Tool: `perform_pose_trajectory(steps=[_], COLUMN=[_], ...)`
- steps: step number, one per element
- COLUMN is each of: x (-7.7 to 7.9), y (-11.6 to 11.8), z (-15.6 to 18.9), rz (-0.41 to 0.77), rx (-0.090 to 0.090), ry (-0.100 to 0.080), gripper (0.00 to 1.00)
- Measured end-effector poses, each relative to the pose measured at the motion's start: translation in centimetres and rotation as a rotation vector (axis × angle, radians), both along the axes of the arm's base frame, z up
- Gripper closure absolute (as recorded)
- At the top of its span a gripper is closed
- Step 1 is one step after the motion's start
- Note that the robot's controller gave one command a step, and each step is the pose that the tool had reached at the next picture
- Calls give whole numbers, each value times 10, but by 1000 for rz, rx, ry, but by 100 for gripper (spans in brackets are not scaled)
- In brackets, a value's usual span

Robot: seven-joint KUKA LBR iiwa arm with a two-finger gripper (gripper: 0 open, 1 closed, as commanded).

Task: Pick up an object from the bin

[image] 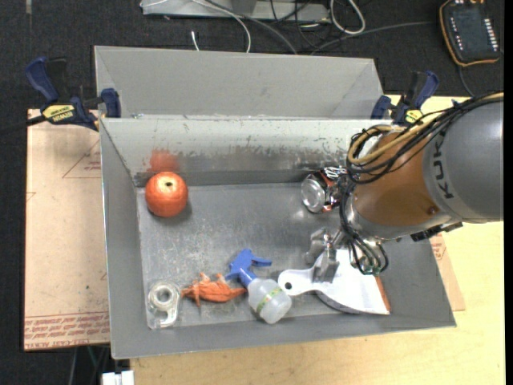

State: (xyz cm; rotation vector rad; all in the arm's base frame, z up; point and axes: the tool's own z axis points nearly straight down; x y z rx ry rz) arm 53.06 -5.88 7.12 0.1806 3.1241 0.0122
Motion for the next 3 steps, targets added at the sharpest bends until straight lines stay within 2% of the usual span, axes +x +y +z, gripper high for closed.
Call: perform_pose_trajectory(steps=[2, 3], x=[0, -1], y=[0, 1], z=[15, 55], rz=[1, 2], rx=[0, 2], ry=[-2, 3], gripper=[100, 100])
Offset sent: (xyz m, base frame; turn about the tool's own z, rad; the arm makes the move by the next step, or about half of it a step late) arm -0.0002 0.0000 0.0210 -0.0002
